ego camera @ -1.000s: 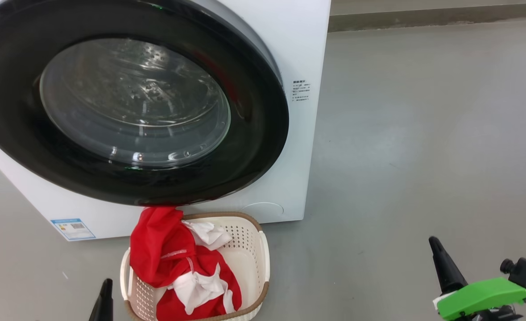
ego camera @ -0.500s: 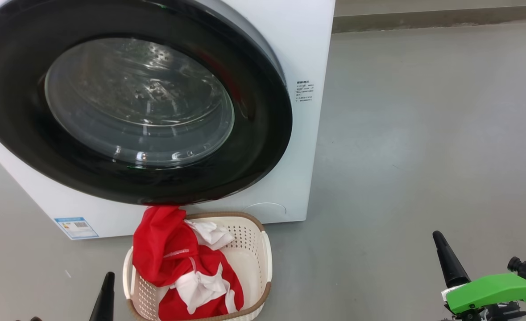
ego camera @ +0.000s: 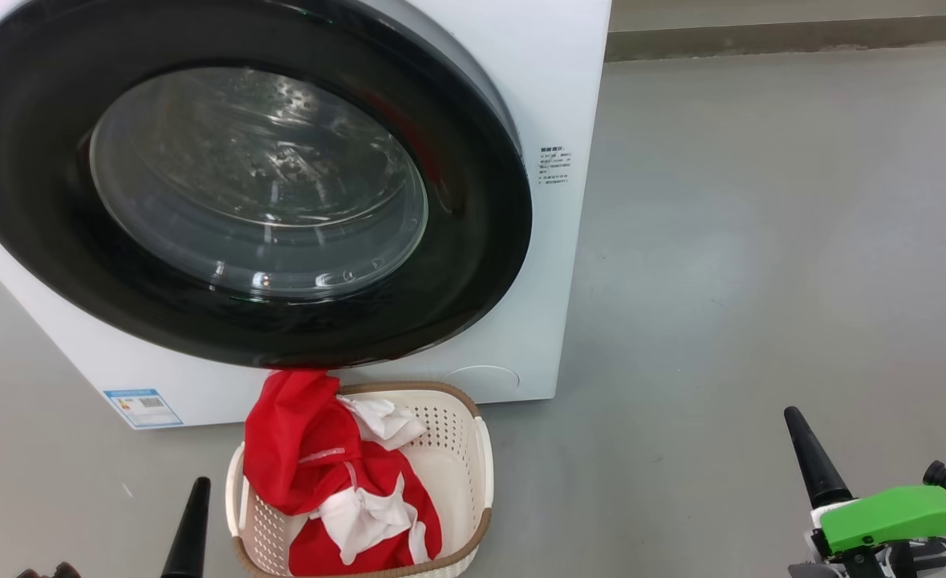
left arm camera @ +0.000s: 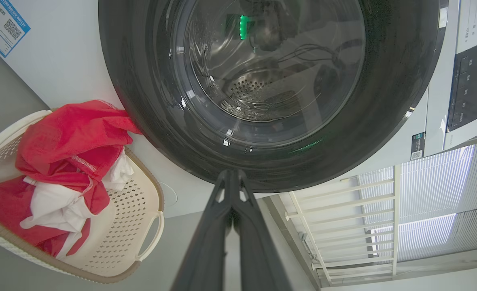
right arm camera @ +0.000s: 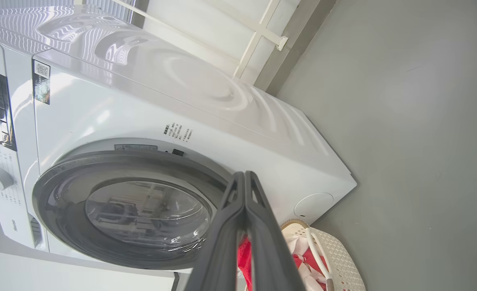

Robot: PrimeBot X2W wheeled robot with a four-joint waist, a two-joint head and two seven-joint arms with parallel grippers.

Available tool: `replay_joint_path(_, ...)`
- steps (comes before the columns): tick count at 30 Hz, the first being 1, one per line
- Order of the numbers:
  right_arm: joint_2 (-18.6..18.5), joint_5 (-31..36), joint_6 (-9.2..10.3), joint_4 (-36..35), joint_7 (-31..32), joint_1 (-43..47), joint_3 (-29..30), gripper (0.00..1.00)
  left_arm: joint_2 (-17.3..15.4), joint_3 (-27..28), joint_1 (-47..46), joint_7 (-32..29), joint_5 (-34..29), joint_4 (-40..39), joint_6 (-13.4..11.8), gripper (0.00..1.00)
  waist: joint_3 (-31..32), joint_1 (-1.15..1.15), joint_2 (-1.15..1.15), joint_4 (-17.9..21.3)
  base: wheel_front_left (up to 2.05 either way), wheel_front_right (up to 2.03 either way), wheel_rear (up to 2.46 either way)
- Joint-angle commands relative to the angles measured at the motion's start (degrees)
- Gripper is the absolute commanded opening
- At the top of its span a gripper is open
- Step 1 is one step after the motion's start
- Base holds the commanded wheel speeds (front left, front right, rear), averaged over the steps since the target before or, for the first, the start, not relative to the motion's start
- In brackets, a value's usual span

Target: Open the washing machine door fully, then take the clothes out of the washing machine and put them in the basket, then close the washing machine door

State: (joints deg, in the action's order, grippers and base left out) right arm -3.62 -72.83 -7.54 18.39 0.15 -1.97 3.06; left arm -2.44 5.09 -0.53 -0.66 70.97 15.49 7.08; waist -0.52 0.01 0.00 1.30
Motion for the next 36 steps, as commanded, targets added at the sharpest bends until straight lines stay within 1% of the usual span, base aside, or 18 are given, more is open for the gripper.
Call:
replay_joint_path(1, -0.5, -2.3, 0.04, -1.9, 0.6, -3.0, -0.2, 0.0, -0.5, 1.2, -2.4, -0.5, 1.9, -1.4, 0.3, 0.0, 0.0, 0.0, 0.0, -0.1, 0.0, 0.0, 0.0)
replay_joint_path(33, 0.5, -19.3, 0.05, -4.3, 6.1, -4.2, 3.2, 0.0, -0.4, 1.4, -5.6, -5.8, 20.9, -1.5, 0.4, 0.0, 0.3, 0.0, 0.0, -1.3, 0.0, 0.0, 0.0)
replay_joint_path(36, 0.5, -19.5, 0.05, -4.4, 6.2, -4.2, 3.2, 0.0, -0.4, 1.4, -5.7, -5.8, 21.2, -1.5, 0.4, 0.0, 0.3, 0.0, 0.0, -1.3, 0.0, 0.0, 0.0)
